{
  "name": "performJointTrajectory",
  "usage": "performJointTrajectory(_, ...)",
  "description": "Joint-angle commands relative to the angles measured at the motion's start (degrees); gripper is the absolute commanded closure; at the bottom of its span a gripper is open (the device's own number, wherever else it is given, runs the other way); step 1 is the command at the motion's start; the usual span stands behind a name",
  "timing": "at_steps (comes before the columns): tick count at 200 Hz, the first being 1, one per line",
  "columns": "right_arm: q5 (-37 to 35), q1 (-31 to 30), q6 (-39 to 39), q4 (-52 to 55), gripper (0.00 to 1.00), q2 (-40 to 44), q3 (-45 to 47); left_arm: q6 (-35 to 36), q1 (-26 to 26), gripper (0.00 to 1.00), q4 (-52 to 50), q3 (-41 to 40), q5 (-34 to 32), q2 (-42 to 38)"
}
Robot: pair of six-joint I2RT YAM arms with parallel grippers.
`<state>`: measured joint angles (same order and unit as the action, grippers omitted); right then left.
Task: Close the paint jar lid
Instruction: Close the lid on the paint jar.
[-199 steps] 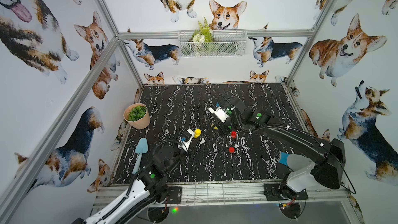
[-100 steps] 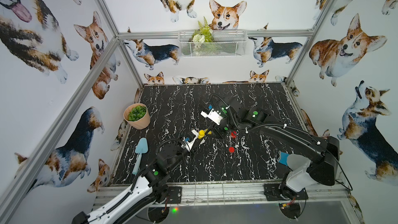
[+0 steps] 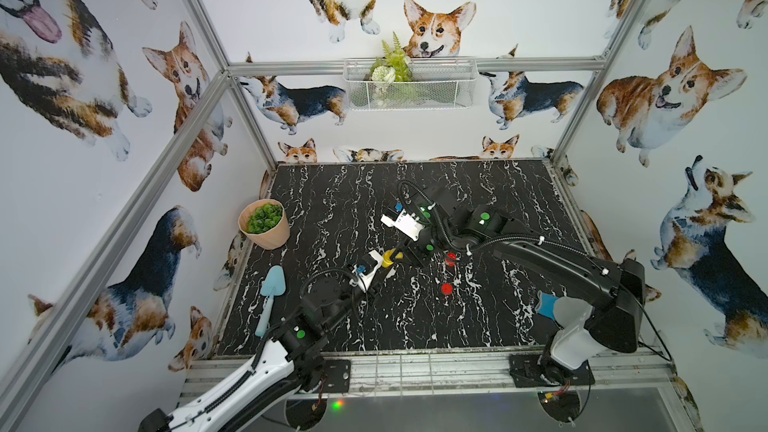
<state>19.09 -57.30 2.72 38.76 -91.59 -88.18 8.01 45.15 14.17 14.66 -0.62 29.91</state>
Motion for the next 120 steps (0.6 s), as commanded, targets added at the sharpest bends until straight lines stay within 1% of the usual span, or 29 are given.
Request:
performJointTrajectory(1,0.1,-0.4,-1.3,-0.6,0.63,-0.5,-0.9,0.8,0.1,0.68,1.8,0.2,0.4,-0.1)
performJointTrajectory(84,0.4,-1.2,-1.6,-0.8,0.63,-2.1,-2.4,1.1,0.1,0.68,1.7,0.5,0.5,0.3)
performJointTrajectory(120,0.1,-1.7,-2.7,1.4,0.63,-3.5,-3.9,1.2,0.1,0.68,1.6,0.6,0.4,0.2)
